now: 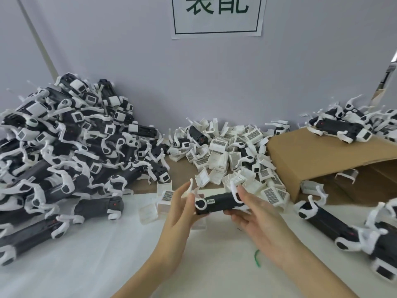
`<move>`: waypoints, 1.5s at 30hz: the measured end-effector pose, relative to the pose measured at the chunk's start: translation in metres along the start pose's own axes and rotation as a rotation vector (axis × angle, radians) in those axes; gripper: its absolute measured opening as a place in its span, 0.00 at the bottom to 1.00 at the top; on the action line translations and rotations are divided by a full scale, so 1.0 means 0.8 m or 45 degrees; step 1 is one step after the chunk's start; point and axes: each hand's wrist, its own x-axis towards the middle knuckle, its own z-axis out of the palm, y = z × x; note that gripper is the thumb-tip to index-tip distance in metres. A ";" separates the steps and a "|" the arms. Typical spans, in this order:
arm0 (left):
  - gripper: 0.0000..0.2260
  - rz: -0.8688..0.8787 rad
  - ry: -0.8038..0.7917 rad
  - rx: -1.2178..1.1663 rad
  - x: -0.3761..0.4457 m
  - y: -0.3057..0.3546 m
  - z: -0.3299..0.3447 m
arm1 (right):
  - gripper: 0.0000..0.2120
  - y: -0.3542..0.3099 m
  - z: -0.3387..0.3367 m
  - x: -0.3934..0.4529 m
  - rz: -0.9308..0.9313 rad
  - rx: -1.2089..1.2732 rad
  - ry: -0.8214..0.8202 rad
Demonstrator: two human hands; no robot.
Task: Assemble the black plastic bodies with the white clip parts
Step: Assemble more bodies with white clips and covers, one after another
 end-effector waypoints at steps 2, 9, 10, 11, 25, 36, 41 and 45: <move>0.24 0.032 0.018 0.078 -0.004 -0.001 0.003 | 0.24 0.002 0.000 -0.001 -0.048 -0.038 0.001; 0.26 0.130 0.056 0.057 -0.011 0.011 0.002 | 0.19 0.001 -0.003 -0.007 -0.122 -0.255 -0.135; 0.27 0.141 0.049 0.058 -0.011 0.011 0.001 | 0.19 0.000 -0.005 -0.007 -0.135 -0.265 -0.147; 0.28 0.140 0.049 0.058 -0.011 0.010 0.000 | 0.19 -0.001 -0.006 -0.006 -0.142 -0.265 -0.154; 0.28 0.542 -0.151 0.709 -0.004 -0.009 -0.015 | 0.28 -0.006 -0.010 -0.005 0.136 -0.047 -0.239; 0.46 0.165 -0.312 0.556 -0.006 -0.009 -0.024 | 0.32 -0.002 -0.008 -0.002 -0.224 -0.179 -0.100; 0.24 0.227 0.012 0.236 -0.013 0.002 -0.006 | 0.27 -0.001 -0.011 -0.006 -0.346 -0.408 -0.209; 0.18 0.269 0.075 0.212 -0.016 0.008 -0.003 | 0.25 0.006 -0.008 -0.008 -0.321 -0.376 -0.284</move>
